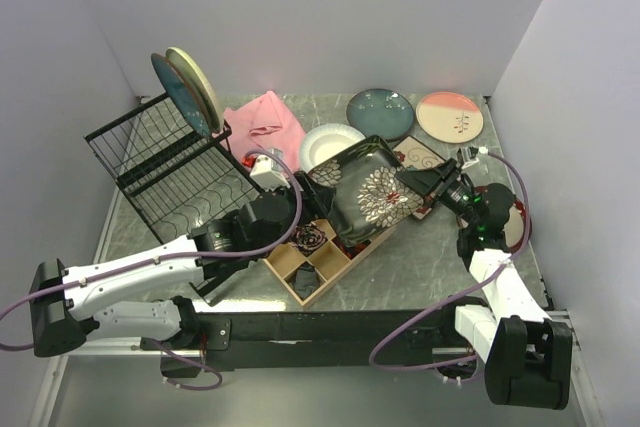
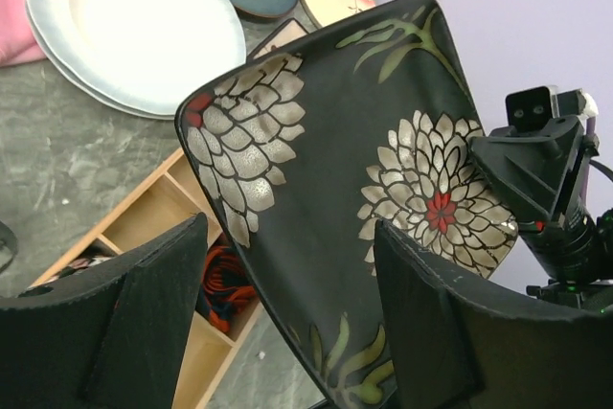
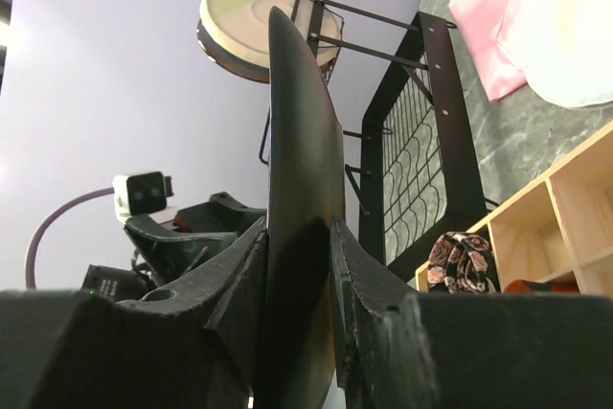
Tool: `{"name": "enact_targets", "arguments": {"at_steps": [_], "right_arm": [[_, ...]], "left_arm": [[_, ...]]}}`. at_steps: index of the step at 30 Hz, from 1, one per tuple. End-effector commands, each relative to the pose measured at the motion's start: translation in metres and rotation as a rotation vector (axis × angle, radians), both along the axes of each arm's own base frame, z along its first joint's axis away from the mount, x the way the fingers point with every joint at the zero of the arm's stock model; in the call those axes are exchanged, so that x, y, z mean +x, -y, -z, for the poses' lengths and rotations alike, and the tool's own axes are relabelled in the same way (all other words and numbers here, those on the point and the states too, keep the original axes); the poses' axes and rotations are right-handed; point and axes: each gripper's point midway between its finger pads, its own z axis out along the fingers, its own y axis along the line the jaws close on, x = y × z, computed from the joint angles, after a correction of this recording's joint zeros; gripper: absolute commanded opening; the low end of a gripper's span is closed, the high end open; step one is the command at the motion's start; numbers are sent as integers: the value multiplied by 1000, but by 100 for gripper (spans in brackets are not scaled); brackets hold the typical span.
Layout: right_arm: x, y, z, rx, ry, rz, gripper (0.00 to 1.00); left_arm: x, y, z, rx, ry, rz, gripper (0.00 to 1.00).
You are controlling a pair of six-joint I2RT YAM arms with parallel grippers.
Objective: Unload the plates from the dish rack
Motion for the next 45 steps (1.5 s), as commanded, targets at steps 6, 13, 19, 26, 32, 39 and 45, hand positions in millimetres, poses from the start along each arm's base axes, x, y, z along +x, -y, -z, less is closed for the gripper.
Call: {"name": "enact_targets", "arguments": {"at_steps": [6,13,19,26,32,39,45], "right_arm": [[-10,2,-75,24,224,11,0],[-11,2,-71,31,223,10,0],[-11,2,-66,41,210,6,0],[-10,1,-49,8,176,2,0],[-4,5,-12,-97,114,51,4],[9,16,23,-209,14,130,29],[16,29,28,-274,-24,220,45]], "left_arm": [[2,11,-1,-67,-22,1,75],[1,15,-10,-178,18,22,56],[3,22,3,-200,-3,16,60],[0,19,-7,-316,65,33,35],[-3,19,-12,-368,86,53,1],[-5,15,-18,-400,90,63,1],[-7,18,-30,-410,87,76,1]]}}
